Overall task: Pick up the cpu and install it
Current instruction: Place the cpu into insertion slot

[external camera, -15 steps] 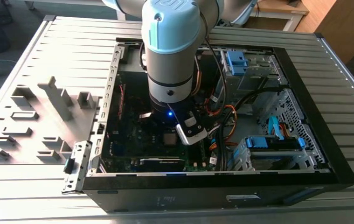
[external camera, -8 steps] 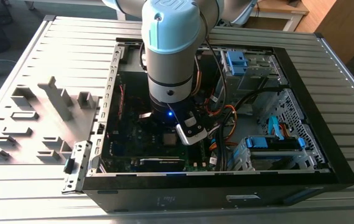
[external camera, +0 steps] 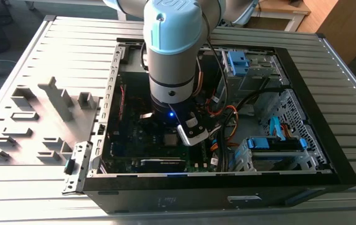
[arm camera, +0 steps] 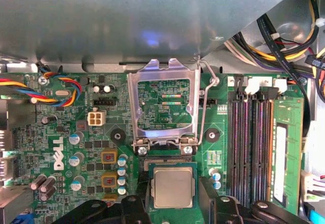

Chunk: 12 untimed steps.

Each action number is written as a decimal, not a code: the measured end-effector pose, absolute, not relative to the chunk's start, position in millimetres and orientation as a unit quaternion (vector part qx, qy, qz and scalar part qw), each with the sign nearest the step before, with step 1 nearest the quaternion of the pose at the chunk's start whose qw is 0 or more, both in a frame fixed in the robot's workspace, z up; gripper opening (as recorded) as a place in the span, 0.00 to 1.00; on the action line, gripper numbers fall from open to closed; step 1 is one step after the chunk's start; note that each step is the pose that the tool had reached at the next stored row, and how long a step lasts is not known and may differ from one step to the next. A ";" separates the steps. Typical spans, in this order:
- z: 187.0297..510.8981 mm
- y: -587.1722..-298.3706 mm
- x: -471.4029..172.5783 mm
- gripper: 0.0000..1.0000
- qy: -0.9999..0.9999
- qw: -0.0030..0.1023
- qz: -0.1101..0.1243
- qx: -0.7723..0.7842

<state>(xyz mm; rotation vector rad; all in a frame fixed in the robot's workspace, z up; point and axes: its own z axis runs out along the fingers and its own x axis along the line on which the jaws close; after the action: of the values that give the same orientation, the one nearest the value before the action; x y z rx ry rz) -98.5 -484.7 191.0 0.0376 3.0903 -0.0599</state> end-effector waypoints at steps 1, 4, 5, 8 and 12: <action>191.0 -484.7 -98.3 0.51 0.999 0.024 -0.019 0.012; 191.0 -484.7 -98.0 0.51 1.000 0.021 -0.020 0.012; 191.0 -484.7 -98.0 0.51 1.000 0.020 -0.020 0.012; 191.0 -484.7 -98.0 0.51 1.000 0.020 -0.020 0.012; 191.0 -484.7 -97.7 0.51 1.000 0.015 -0.019 0.012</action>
<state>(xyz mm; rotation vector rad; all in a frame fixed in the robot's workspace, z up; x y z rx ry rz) -97.7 -484.7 191.0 0.0370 3.1106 -0.0599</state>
